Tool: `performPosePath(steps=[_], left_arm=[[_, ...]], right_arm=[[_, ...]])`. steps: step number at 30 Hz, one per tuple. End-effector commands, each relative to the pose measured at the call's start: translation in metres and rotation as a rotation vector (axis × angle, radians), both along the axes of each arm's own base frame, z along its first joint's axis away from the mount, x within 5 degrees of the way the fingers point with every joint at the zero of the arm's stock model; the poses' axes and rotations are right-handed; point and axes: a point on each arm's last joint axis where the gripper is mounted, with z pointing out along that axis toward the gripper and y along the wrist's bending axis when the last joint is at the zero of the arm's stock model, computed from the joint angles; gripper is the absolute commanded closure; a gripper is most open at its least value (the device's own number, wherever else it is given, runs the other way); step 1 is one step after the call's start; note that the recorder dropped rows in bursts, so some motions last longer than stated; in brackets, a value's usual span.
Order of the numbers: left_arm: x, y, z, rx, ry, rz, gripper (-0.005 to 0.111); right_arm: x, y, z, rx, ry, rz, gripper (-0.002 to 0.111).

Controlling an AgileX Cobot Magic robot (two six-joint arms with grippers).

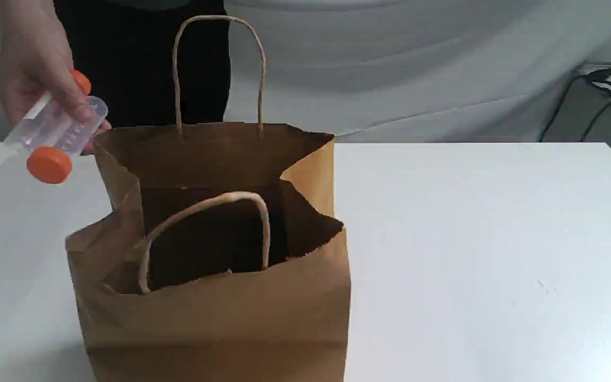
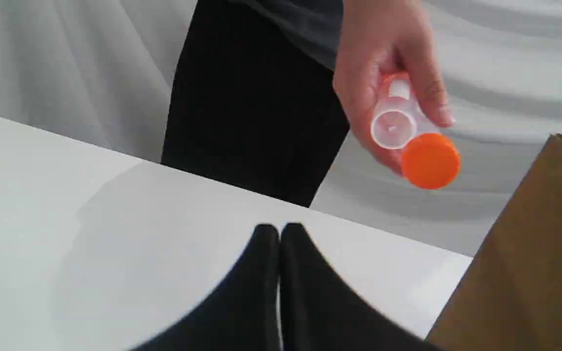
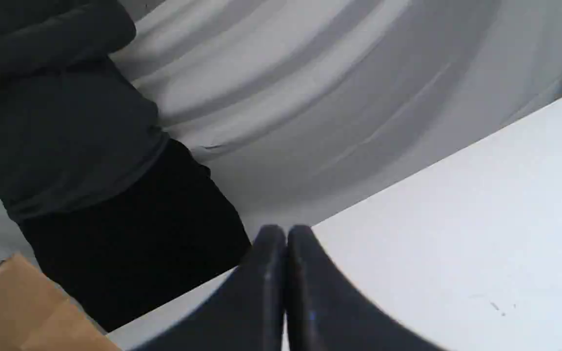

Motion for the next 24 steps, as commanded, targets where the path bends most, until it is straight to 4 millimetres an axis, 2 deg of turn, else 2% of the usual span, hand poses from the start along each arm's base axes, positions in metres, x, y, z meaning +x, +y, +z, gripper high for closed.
performPosePath(steps=[1,3,6,10,14,18,21,24], left_arm=[[0.0,0.0,0.0,-0.047,-0.019,0.004,0.107],[0.0,0.0,0.001,-0.053,-0.025,0.005,0.107],[0.0,0.0,0.001,-0.053,-0.025,0.005,0.107],[0.0,0.0,0.001,-0.053,-0.025,0.005,0.107],[0.0,0.0,0.001,-0.053,-0.026,0.005,0.107],[0.0,0.0,0.001,-0.053,-0.026,0.005,0.107],[0.0,0.0,0.001,-0.055,-0.026,0.005,0.107],[0.0,0.0,0.001,-0.055,-0.026,0.005,0.107]], right_arm=[[0.0,-0.001,0.001,0.053,-0.013,-0.006,0.108],[0.0,-0.001,0.001,0.059,-0.014,-0.006,0.108],[-0.005,-0.001,0.024,0.0,-0.086,-0.01,0.108],[-0.016,-0.001,0.067,-0.151,-0.197,-0.018,0.108],[-0.011,0.003,0.103,-0.274,-0.147,0.014,0.108],[0.007,0.012,0.143,-0.522,-0.04,0.116,0.108],[0.025,0.026,0.164,-0.706,0.001,0.285,0.108],[0.043,0.043,0.188,-0.811,-0.022,0.501,0.108]])
